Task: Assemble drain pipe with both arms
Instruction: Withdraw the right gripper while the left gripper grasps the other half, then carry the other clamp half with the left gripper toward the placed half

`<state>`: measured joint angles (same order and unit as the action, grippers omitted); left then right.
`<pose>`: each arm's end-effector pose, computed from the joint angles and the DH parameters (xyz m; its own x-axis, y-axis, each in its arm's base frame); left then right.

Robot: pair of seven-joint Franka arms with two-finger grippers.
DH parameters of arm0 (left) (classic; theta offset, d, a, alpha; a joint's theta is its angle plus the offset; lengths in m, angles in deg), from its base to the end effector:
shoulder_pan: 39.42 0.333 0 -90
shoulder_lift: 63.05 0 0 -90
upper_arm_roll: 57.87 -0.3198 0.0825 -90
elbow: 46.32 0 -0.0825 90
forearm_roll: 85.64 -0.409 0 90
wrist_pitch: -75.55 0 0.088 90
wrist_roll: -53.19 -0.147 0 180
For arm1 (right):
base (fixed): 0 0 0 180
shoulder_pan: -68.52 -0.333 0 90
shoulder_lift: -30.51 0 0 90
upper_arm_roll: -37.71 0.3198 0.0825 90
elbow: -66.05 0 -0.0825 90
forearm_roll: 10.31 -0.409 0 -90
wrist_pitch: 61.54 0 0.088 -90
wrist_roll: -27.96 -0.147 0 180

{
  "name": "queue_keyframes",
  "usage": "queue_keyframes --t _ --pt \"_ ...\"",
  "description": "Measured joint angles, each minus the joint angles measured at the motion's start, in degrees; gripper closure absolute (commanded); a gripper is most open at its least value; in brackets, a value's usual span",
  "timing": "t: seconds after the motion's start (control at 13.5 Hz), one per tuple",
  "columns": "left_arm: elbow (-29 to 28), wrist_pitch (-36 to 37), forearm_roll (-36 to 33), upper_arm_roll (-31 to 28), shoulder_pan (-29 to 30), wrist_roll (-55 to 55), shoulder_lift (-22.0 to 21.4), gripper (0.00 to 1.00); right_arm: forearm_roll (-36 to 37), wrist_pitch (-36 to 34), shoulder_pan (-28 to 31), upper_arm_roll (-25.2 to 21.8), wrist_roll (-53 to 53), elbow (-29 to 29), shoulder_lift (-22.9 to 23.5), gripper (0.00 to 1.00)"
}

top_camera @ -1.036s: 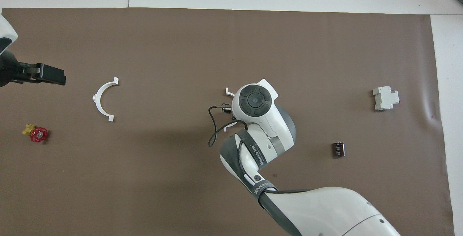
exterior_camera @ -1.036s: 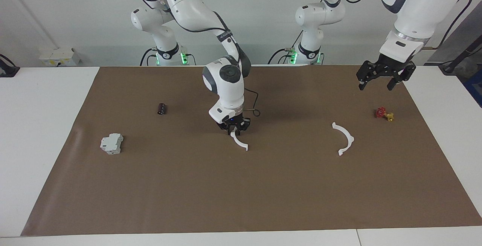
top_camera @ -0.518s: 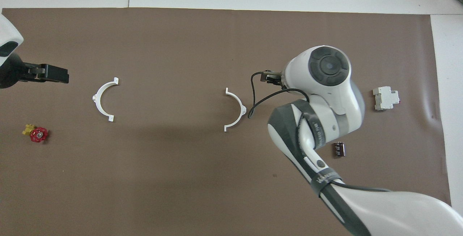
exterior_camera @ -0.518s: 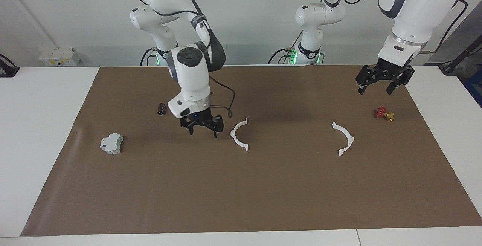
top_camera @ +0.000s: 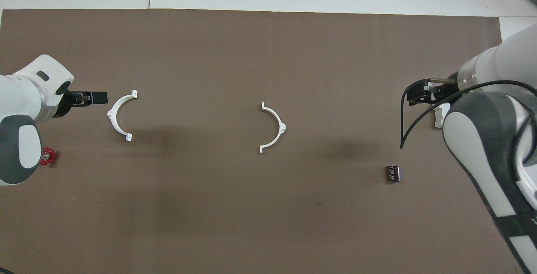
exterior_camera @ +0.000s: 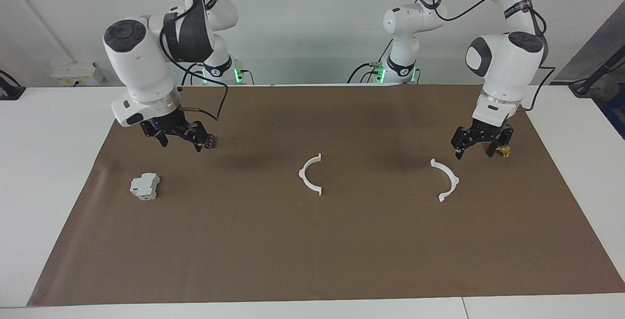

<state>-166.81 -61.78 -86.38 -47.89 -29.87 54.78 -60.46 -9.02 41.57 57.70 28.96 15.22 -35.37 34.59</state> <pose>0.6060 -0.0037 0.3742 0.9690 0.0131 0.2468 0.0125 -0.9999 0.0039 0.6026 0.0207 0.4663 0.9831 -0.1801 -0.0328 -0.1787 -0.9831 0.0408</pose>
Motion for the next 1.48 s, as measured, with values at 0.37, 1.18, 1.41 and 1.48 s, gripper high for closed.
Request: queue_keyframes --t 0.37,1.18,1.41,1.48 --pt "-4.37 -6.94 0.06 -0.06 1.19 8.51 6.93 0.0 0.0 -4.86 7.7 0.03 9.93 -4.16 -3.19 0.0" --pt "-5.04 -8.98 0.06 0.52 0.54 17.66 9.51 0.32 1.22 -15.81 9.79 1.91 14.72 8.67 -5.77 0.0" --pt "-5.43 -8.97 0.06 0.52 0.54 17.85 9.51 0.92 1.57 -17.35 8.82 2.14 14.07 11.25 -5.02 0.0" --pt "-5.72 -8.93 0.06 0.52 0.54 17.92 9.51 1.0 1.57 -17.4 8.84 2.14 14.16 11.31 -4.79 0.0"
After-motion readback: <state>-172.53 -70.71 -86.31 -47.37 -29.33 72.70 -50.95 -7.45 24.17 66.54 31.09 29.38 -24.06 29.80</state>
